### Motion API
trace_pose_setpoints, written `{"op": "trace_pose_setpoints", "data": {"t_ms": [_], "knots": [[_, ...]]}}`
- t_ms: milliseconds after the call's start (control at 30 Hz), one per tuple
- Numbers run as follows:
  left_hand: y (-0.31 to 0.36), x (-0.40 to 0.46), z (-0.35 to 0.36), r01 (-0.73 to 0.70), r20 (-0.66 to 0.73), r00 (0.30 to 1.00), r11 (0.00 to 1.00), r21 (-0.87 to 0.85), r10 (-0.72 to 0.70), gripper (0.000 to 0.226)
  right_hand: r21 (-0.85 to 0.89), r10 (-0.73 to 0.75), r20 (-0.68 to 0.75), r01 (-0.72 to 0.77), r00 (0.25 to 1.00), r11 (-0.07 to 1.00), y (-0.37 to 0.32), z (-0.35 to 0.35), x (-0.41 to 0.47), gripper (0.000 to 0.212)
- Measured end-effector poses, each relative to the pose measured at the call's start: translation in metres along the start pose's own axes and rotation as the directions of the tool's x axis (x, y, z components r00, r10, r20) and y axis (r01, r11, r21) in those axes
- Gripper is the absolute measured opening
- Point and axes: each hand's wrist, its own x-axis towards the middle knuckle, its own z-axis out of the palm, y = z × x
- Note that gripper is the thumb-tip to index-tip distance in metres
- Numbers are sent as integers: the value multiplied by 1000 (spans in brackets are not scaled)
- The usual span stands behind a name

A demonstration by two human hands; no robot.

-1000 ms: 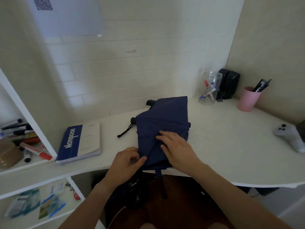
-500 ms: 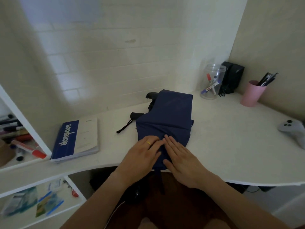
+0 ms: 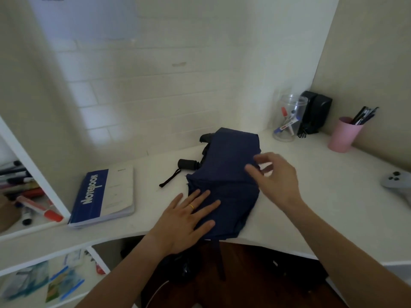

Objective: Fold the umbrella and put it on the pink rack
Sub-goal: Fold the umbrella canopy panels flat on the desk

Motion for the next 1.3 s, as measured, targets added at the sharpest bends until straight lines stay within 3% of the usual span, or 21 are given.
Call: {"op": "trace_pose_setpoints", "data": {"t_ms": [33, 100, 167, 233, 300, 433, 600, 733, 800, 867, 933, 1000, 1067, 1100, 1167, 1300], "knots": [[0, 0, 0, -2, -5, 1000, 1000, 2, 2, 57, 95, 126, -41, -121, 991, 988, -6, -4, 17, 48], [1, -1, 0, -4, -9, 1000, 1000, -2, 4, 56, 277, 316, 129, -340, 940, 899, -17, -6, 38, 52], [1, -2, 0, -3, -14, 1000, 1000, -12, 3, 56, 383, 343, 254, -420, 904, 823, -29, -7, 45, 34], [2, -2, -2, 4, -7, 1000, 1000, -16, -4, 57, 484, 315, 290, -423, 903, 766, -39, -13, 44, 17], [2, -2, -2, 6, -5, 1000, 1000, -14, -6, 57, 549, 220, 346, -387, 912, 741, -43, -18, 33, 17], [2, -2, 2, 17, -30, 999, 1000, -3, -18, 57, 523, 81, 435, -324, 897, 788, -35, -7, -19, 7], [4, -3, -1, 20, -38, 999, 999, -32, -22, 58, 429, 135, 424, -329, 896, 841, 7, 19, -67, 11], [1, -3, -2, 15, -52, 998, 993, -117, -21, 60, 525, 186, 416, -402, 890, 750, 20, 23, -74, 20], [2, -4, -4, 15, -171, 984, 983, -183, -47, 63, 578, 192, 419, -424, 887, 698, 17, 22, -76, 26], [7, -6, -8, 33, -351, 930, 979, -201, -104, 63, 615, 205, 412, -437, 888, 657, 14, 20, -76, 29], [13, -6, -15, 95, -444, 870, 955, -281, -217, 61, 648, 222, 398, -444, 890, 619, 16, 21, -76, 29], [19, -1, -28, 160, -406, 813, 831, -533, -416, 64, 666, 220, 389, -438, 895, 604, 18, 21, -76, 28], [21, 12, -45, 153, -281, 748, 568, -808, -601, 71, 677, 217, 384, -434, 897, 595, 19, 21, -77, 25], [20, 19, -53, 130, -186, 748, 415, -900, -637, 73, 680, 212, 385, -431, 898, 593, 20, 21, -77, 25], [19, 32, -65, 99, -38, 801, 195, -976, -598, 70, 674, 209, 392, -434, 896, 597, 20, 21, -77, 24], [13, 42, -70, 135, 115, 864, 6, -991, -490, 48, 668, 214, 413, -454, 885, 590, 21, 22, -76, 19]]}}
